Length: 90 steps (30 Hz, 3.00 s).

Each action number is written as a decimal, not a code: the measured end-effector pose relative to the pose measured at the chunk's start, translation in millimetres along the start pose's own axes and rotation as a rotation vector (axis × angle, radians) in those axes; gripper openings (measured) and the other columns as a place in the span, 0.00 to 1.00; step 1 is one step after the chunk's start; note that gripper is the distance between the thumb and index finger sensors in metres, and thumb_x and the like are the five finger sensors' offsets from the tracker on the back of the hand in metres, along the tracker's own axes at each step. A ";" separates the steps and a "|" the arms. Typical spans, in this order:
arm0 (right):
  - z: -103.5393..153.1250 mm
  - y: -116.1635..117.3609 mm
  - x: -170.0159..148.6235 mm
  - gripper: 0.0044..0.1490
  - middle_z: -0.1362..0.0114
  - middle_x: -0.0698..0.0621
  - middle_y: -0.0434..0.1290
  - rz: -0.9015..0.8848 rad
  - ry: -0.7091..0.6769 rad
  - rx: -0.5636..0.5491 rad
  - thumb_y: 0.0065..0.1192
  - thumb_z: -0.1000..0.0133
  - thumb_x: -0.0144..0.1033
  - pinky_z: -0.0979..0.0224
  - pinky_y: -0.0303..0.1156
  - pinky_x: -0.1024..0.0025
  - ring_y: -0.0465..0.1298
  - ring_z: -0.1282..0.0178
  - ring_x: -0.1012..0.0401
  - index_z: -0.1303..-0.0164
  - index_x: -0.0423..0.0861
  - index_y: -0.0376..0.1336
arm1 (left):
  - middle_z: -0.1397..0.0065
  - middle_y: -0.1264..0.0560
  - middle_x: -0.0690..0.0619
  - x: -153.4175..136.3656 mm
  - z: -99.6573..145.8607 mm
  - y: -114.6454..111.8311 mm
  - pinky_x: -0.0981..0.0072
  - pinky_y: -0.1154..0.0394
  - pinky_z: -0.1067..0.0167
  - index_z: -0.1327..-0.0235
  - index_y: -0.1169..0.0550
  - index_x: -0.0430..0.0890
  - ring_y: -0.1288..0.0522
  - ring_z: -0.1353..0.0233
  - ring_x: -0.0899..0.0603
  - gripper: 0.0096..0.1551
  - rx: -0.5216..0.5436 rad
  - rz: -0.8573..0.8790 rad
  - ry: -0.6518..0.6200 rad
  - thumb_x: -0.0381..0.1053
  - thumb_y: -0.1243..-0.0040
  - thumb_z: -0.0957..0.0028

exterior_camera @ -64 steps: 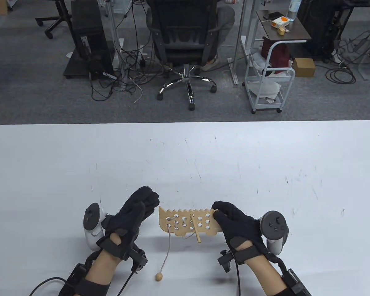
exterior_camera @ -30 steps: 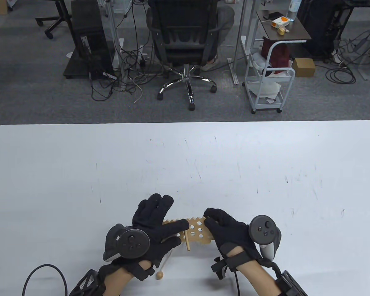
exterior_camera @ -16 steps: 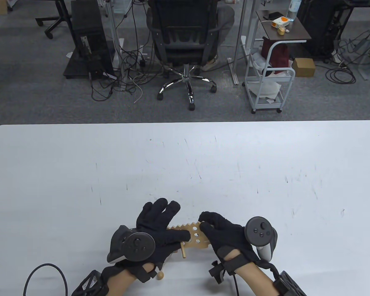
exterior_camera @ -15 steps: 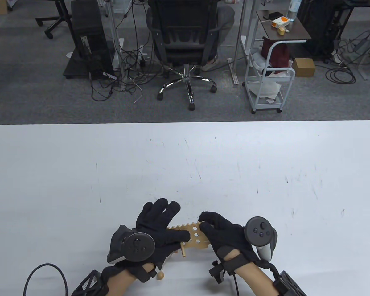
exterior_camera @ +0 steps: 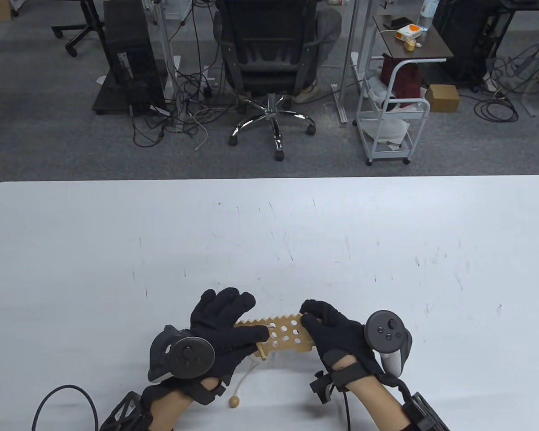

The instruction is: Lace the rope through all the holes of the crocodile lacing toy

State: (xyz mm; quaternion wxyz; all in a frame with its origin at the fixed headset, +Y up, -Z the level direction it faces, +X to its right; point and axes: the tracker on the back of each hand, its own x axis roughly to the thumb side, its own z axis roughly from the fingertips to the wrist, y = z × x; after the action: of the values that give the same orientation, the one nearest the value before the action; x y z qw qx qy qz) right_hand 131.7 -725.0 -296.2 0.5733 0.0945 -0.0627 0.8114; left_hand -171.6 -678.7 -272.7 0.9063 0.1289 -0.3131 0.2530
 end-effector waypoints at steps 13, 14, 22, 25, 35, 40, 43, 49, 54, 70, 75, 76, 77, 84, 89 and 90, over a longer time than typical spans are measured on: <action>-7.3 -18.3 -10.6 0.29 0.49 0.48 0.82 -0.011 0.042 -0.075 0.67 0.47 0.44 0.51 0.77 0.53 0.86 0.60 0.54 0.39 0.43 0.67 | 0.20 0.31 0.52 -13.8 1.8 18.7 0.33 0.54 0.22 0.46 0.17 0.71 0.42 0.17 0.36 0.24 0.088 -0.015 0.049 0.56 0.26 0.57; -7.6 -19.4 -11.2 0.29 0.50 0.48 0.83 -0.012 0.044 -0.078 0.67 0.47 0.44 0.51 0.77 0.53 0.86 0.60 0.54 0.39 0.43 0.67 | 0.20 0.31 0.52 -14.5 2.2 20.0 0.33 0.54 0.22 0.46 0.17 0.71 0.41 0.17 0.36 0.24 0.099 -0.014 0.050 0.56 0.26 0.56; -11.8 -29.7 -17.9 0.29 0.49 0.48 0.83 -0.018 0.068 -0.117 0.67 0.47 0.44 0.51 0.77 0.53 0.86 0.60 0.54 0.39 0.43 0.67 | 0.21 0.29 0.53 -23.8 3.9 29.6 0.34 0.54 0.22 0.45 0.17 0.71 0.40 0.18 0.36 0.24 0.153 -0.010 0.085 0.56 0.27 0.56; -13.6 -33.5 -20.7 0.29 0.49 0.48 0.83 -0.018 0.077 -0.130 0.67 0.47 0.44 0.51 0.77 0.53 0.86 0.60 0.54 0.39 0.43 0.67 | 0.21 0.29 0.53 -27.8 4.5 32.6 0.34 0.54 0.22 0.45 0.17 0.71 0.40 0.18 0.36 0.24 0.166 -0.010 0.102 0.56 0.27 0.56; -19.0 -48.3 -31.5 0.29 0.49 0.48 0.83 -0.025 0.116 -0.186 0.67 0.47 0.44 0.50 0.77 0.53 0.86 0.60 0.54 0.39 0.43 0.67 | 0.22 0.29 0.52 -40.4 7.0 42.4 0.33 0.53 0.22 0.43 0.18 0.68 0.40 0.18 0.36 0.24 0.213 -0.008 0.156 0.55 0.28 0.55; -21.3 -56.2 -38.4 0.29 0.49 0.48 0.83 -0.028 0.144 -0.211 0.67 0.47 0.44 0.50 0.77 0.53 0.86 0.60 0.54 0.38 0.43 0.67 | 0.22 0.29 0.52 -47.8 8.7 47.8 0.33 0.53 0.22 0.43 0.18 0.68 0.40 0.18 0.36 0.24 0.237 0.000 0.187 0.55 0.28 0.55; -22.2 -57.4 -41.7 0.29 0.49 0.48 0.82 -0.023 0.155 -0.214 0.67 0.47 0.44 0.50 0.77 0.53 0.86 0.59 0.54 0.38 0.43 0.67 | 0.22 0.29 0.52 -51.8 9.8 51.7 0.33 0.53 0.22 0.43 0.18 0.68 0.40 0.18 0.36 0.24 0.257 0.005 0.199 0.55 0.28 0.55; -24.5 -61.0 -47.7 0.29 0.49 0.48 0.82 -0.014 0.178 -0.228 0.67 0.47 0.44 0.50 0.77 0.53 0.86 0.60 0.54 0.38 0.43 0.67 | 0.23 0.28 0.52 -60.8 13.5 62.0 0.33 0.53 0.23 0.43 0.18 0.68 0.39 0.18 0.36 0.24 0.306 -0.003 0.230 0.55 0.29 0.55; -26.9 -65.3 -54.1 0.29 0.49 0.48 0.82 -0.010 0.202 -0.246 0.67 0.47 0.44 0.50 0.77 0.53 0.86 0.59 0.54 0.38 0.43 0.67 | 0.23 0.28 0.52 -71.6 17.5 70.3 0.33 0.52 0.23 0.43 0.18 0.68 0.39 0.18 0.36 0.24 0.338 0.010 0.269 0.55 0.29 0.55; -31.1 -79.3 -71.0 0.29 0.49 0.48 0.82 -0.018 0.267 -0.301 0.67 0.46 0.43 0.50 0.77 0.53 0.86 0.59 0.54 0.38 0.44 0.67 | 0.24 0.27 0.50 -92.8 28.5 89.6 0.32 0.52 0.23 0.43 0.17 0.64 0.39 0.19 0.35 0.25 0.418 0.047 0.347 0.53 0.31 0.55; -30.8 -77.3 -67.8 0.29 0.49 0.48 0.82 -0.010 0.250 -0.299 0.67 0.46 0.44 0.50 0.77 0.53 0.86 0.59 0.54 0.38 0.43 0.67 | 0.26 0.24 0.49 -92.8 27.7 88.1 0.32 0.51 0.23 0.42 0.18 0.64 0.35 0.20 0.35 0.25 0.411 0.061 0.355 0.53 0.33 0.55; -30.9 -76.5 -66.4 0.29 0.49 0.48 0.82 -0.006 0.242 -0.295 0.67 0.46 0.44 0.50 0.77 0.53 0.86 0.59 0.54 0.38 0.44 0.67 | 0.30 0.20 0.50 -93.1 26.7 87.2 0.32 0.49 0.24 0.42 0.19 0.65 0.31 0.22 0.36 0.25 0.403 0.069 0.351 0.53 0.34 0.55; -30.8 -75.4 -64.5 0.29 0.49 0.48 0.82 0.000 0.232 -0.292 0.67 0.46 0.44 0.50 0.77 0.53 0.86 0.59 0.54 0.38 0.43 0.67 | 0.33 0.17 0.52 -93.1 25.7 86.0 0.32 0.47 0.24 0.42 0.19 0.65 0.27 0.24 0.38 0.25 0.393 0.082 0.344 0.53 0.34 0.55; -28.9 -67.3 -52.3 0.29 0.49 0.48 0.83 0.030 0.165 -0.265 0.67 0.47 0.43 0.51 0.77 0.53 0.86 0.60 0.54 0.39 0.43 0.67 | 0.35 0.17 0.54 -83.2 20.3 78.6 0.33 0.43 0.24 0.38 0.21 0.64 0.23 0.28 0.39 0.28 0.348 0.050 0.298 0.47 0.34 0.54; -26.4 -61.0 -45.0 0.29 0.50 0.48 0.83 0.031 0.132 -0.240 0.67 0.47 0.43 0.51 0.77 0.53 0.86 0.60 0.54 0.39 0.43 0.67 | 0.39 0.15 0.54 -73.4 16.1 73.8 0.33 0.43 0.24 0.34 0.22 0.59 0.21 0.31 0.40 0.30 0.306 0.051 0.258 0.46 0.34 0.54; -25.9 -59.6 -43.6 0.29 0.49 0.48 0.83 0.032 0.125 -0.234 0.67 0.47 0.43 0.51 0.77 0.53 0.86 0.60 0.54 0.39 0.43 0.67 | 0.40 0.15 0.54 -71.9 15.3 72.6 0.33 0.43 0.24 0.34 0.22 0.58 0.21 0.31 0.40 0.31 0.298 0.056 0.250 0.47 0.34 0.54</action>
State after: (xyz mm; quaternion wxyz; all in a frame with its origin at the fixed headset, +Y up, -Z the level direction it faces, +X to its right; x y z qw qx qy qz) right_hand 199.9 -739.6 -331.7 0.5702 -0.0250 -0.1225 0.8119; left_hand -267.1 -651.0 -301.0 0.9017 0.2203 -0.1606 0.3357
